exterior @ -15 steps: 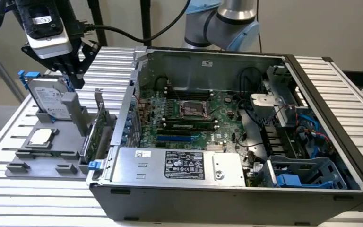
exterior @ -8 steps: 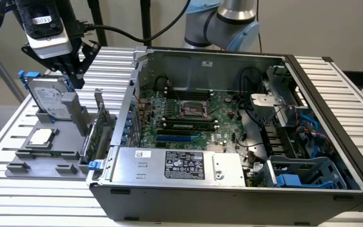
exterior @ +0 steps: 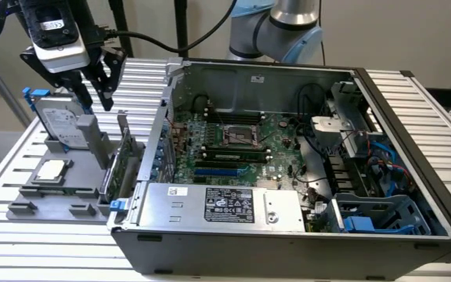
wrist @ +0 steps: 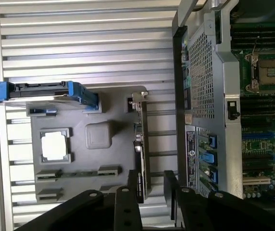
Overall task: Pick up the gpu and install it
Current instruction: 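Pick up the gpu and move the gpu toward the slot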
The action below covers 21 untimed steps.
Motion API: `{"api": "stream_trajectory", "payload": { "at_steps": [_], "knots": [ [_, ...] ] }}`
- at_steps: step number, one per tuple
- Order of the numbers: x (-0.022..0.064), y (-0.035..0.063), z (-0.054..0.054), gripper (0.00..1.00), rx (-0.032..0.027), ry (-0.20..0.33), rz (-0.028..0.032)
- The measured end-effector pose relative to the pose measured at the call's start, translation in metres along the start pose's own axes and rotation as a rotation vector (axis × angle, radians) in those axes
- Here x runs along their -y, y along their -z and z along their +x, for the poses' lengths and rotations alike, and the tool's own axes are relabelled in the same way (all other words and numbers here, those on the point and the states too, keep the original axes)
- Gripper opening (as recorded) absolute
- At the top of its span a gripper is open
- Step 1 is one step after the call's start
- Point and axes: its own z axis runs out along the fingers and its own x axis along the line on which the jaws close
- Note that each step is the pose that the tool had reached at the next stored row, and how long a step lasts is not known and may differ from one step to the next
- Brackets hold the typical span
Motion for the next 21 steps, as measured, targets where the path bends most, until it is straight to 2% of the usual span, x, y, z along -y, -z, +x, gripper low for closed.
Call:
{"api": "stream_trajectory", "payload": {
  "at_steps": [21],
  "knots": [
    [0.0071,-0.0362,0.002,1.0,0.0001,0.0,-0.0002]
  ]
}}
